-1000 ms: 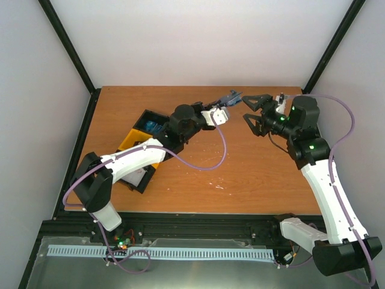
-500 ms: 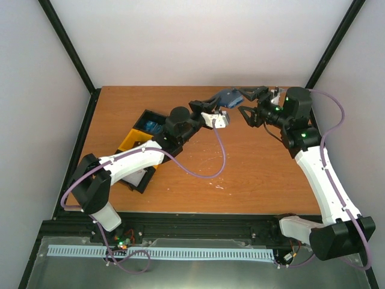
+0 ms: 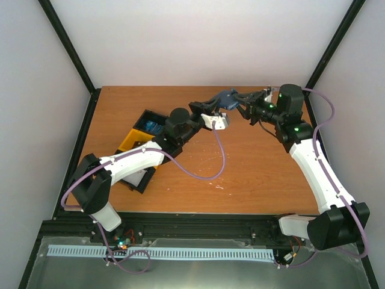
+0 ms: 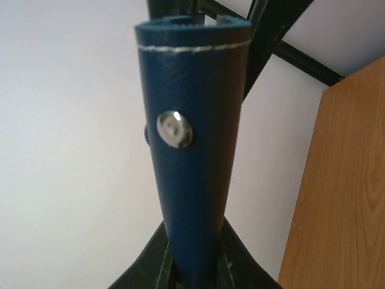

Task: Put the credit cards into the card holder
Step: Turn over the card holder at the center of the board.

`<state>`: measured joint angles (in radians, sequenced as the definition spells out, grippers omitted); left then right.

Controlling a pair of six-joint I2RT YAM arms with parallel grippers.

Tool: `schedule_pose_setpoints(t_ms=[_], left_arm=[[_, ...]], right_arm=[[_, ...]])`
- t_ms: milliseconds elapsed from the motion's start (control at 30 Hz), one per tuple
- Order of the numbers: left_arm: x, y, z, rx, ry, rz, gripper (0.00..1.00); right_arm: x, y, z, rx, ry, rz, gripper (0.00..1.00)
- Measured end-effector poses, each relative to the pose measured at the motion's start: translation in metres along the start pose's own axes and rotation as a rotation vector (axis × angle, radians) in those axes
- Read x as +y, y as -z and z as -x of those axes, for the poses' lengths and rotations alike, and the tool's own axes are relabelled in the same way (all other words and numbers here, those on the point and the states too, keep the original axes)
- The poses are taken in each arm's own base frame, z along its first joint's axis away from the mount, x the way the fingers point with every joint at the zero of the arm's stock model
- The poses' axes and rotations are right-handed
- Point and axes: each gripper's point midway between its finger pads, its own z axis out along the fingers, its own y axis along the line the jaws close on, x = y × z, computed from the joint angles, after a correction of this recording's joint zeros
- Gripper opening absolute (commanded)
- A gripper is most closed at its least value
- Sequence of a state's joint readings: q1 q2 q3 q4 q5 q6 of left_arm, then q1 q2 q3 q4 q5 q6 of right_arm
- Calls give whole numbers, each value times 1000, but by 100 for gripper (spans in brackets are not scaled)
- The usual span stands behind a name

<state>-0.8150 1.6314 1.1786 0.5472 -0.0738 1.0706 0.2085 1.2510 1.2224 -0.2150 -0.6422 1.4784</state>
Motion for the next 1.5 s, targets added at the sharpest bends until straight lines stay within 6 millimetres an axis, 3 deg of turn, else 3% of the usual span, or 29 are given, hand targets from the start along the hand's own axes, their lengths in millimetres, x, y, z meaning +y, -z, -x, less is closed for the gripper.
schedule_pose_setpoints(t_ms=[67, 133, 167, 233, 333, 500, 667, 900, 1067, 1300, 1500], left_arm=[[0, 1, -1, 3, 1, 3, 18], [5, 3, -1, 8, 8, 16, 57], [7, 5, -1, 10, 17, 21, 71], [14, 10, 2, 9, 59, 35, 87], [28, 23, 7, 16, 175, 35, 100], [54, 53, 18, 19, 476, 17, 100], [61, 74, 30, 31, 892, -90, 100], [69, 100, 38, -54, 1558, -257, 100], [56, 97, 44, -57, 1912, -402, 98], [37, 95, 42, -25, 2218, -494, 64], [40, 100, 44, -56, 2319, -497, 49]], right_arm=[[0, -2, -1, 5, 1, 1, 4], [0, -2, -2, 10, 3, 2, 3], [1, -2, -3, 11, 10, 5, 3], [4, -3, -3, 7, 39, 17, 3], [13, -1, 0, -18, 102, 48, 3], [34, 10, -1, -68, 287, 147, 3], [47, 20, -10, -75, 445, 240, 3], [36, 19, -28, -37, 505, 334, 3], [36, 12, -59, 31, 501, 401, 3], [35, 13, -87, 67, 475, 448, 3], [28, 18, -97, 64, 459, 451, 3]])
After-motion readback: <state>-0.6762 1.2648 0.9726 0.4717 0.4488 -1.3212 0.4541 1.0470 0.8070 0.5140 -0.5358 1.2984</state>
